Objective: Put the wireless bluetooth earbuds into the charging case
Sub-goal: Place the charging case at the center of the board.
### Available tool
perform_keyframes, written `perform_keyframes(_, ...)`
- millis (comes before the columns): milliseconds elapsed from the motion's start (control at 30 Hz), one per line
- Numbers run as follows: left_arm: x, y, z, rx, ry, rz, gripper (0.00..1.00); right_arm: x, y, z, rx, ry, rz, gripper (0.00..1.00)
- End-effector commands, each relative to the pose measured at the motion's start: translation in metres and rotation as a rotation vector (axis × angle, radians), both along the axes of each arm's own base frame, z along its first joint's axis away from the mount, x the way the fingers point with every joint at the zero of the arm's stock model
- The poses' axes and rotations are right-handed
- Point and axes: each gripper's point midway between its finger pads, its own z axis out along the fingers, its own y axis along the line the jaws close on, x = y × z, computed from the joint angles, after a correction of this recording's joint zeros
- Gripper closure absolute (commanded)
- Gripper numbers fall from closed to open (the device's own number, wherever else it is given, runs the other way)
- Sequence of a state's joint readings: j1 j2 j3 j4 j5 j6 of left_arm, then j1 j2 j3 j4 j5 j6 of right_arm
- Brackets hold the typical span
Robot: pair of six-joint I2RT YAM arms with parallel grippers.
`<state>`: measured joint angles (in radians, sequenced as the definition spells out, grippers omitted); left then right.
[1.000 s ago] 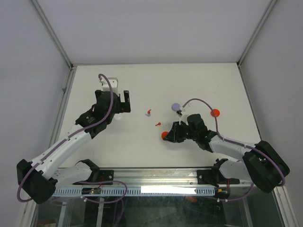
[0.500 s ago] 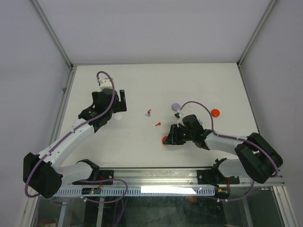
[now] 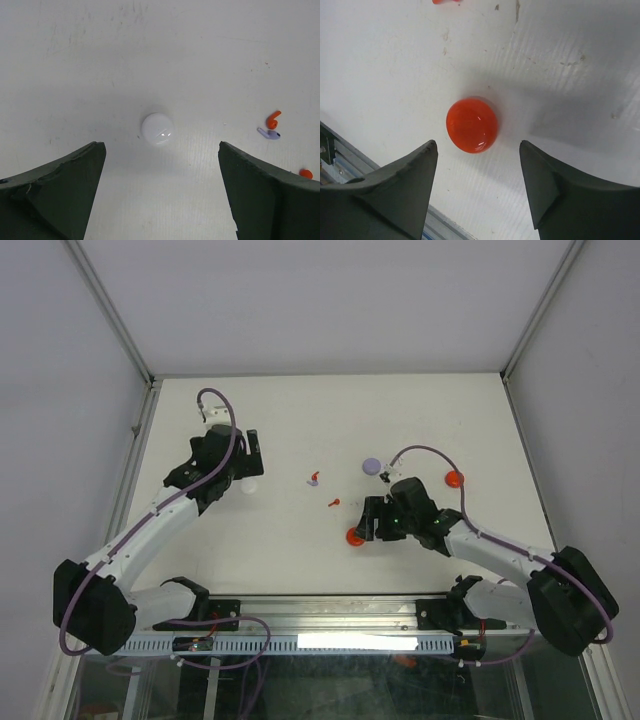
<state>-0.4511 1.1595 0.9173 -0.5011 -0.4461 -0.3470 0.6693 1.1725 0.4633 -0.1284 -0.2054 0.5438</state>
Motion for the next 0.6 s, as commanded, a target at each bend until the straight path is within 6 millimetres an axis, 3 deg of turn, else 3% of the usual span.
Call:
perform_keyframes(0,0.007,-0.009,0.006,-0.072,0.007,0.007,0.01,0.024,-0.008,0.043,-0.027,-0.174,-0.024,0.28)
perform_keyframes(133,0.008,-0.011,-0.011,-0.117,0.081,0.063,0.01,0.032,-0.015,0.064,-0.031,-0.270,-0.039,0.19)
perform_keyframes(300,0.009,-0.009,-0.039,-0.157,0.174,0.153,0.01,0.038,-0.020,0.083,-0.021,-0.365,-0.049,0.16)
perform_keyframes(567,0.023,-0.001,-0.083,-0.152,0.292,0.220,0.03,0.040,-0.027,0.093,-0.017,-0.445,-0.061,0.16)
